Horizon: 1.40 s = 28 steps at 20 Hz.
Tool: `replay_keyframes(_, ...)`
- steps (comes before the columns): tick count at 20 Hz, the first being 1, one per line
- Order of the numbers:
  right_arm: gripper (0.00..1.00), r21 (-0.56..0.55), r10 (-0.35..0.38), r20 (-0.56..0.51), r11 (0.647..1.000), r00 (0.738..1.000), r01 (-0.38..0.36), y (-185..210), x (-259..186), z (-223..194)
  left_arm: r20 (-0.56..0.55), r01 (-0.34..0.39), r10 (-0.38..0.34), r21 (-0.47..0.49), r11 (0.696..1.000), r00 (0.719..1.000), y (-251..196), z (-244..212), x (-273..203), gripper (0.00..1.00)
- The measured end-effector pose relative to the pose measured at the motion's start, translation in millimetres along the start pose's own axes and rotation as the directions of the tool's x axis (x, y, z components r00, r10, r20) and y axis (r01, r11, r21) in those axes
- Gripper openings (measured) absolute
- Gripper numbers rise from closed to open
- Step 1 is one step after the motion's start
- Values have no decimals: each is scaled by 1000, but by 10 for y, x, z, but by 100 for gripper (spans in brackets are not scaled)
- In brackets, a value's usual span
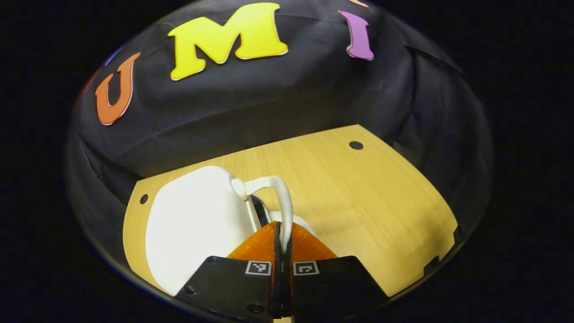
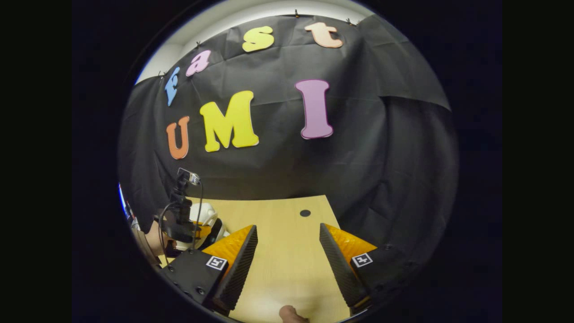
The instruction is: First open the suitcase, pack the skin care products into it, and then close the suitcase.
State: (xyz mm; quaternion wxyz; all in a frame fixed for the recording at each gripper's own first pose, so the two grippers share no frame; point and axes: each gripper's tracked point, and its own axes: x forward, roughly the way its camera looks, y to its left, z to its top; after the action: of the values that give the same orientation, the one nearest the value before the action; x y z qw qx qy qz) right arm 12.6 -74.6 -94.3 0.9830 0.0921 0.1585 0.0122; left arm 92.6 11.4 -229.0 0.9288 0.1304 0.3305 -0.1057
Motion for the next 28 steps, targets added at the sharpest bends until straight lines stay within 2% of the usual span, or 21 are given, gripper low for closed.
replay_keyframes(1,82,9,-6,-11,1000,1000,7,-42,0,-47,-19,-10,11,25,1000,1000,-39,-71,58,4)
replay_keyframes(3,79,18,-23,-22,1000,999,24,-136,-6,-112,-47,-28,31,66,997,998,-107,-168,181,4)
replay_keyframes(6,82,35,-33,-39,999,999,35,-216,-10,-223,-70,-53,60,103,993,996,-134,-224,224,5)
replay_keyframes(8,78,47,-40,-60,998,997,43,-252,13,-302,-87,-55,65,110,992,994,-152,-258,264,6)
replay_keyframes(10,82,60,-43,-71,997,997,48,-272,29,-334,-117,-37,49,105,994,992,-225,-324,301,14)
replay_keyframes(11,79,60,-49,-73,997,996,53,-288,37,-331,-116,-28,40,110,994,992,-281,-314,300,23)
replay_keyframes(12,82,58,-53,-73,997,996,57,-299,44,-341,-116,-13,26,112,994,993,-346,-335,291,24)
replay_keyframes(13,82,54,-59,-76,997,995,63,-310,55,-345,-113,4,8,104,995,994,-427,-345,260,46)
replay_keyframes(14,82,51,-64,-79,996,995,68,-321,74,-359,-102,14,-4,96,995,995,-425,-306,215,39)
replay_keyframes(15,82,48,-67,-82,996,994,71,-317,81,-350,-82,32,-25,83,996,996,-454,-248,168,47)
replay_keyframes(17,79,36,-71,-76,997,995,74,-259,108,-311,-49,67,-64,62,996,997,-504,-154,70,55)
replay_keyframes(18,82,28,-71,-71,997,995,73,-216,126,-281,-29,68,-67,55,996,997,-502,-90,-42,58)
replay_keyframes(20,82,10,-63,-59,998,996,64,-88,168,-204,44,50,-52,49,998,998,-411,128,-279,66)
replay_keyframes(23,78,-31,-43,-26,999,999,42,212,253,-46,179,-7,3,22,1000,984,-136,472,-705,97)
replay_keyframes(24,82,-46,-36,-11,998,999,35,335,278,10,216,-23,21,4,1000,976,-37,557,-829,100)
replay_keyframes(25,82,-66,-30,1,997,1000,30,452,306,80,244,-28,32,-24,999,969,54,641,-952,99)
replay_keyframes(26,78,-83,-29,19,996,999,31,547,309,152,275,-49,62,-53,997,959,150,718,-1053,99)
replay_keyframes(27,82,-96,-37,44,995,998,41,637,317,257,314,-83,104,-79,993,944,285,799,-1186,99)
replay_keyframes(28,82,-107,-55,66,992,996,62,716,317,364,355,-121,149,-99,988,923,464,886,-1354,99)
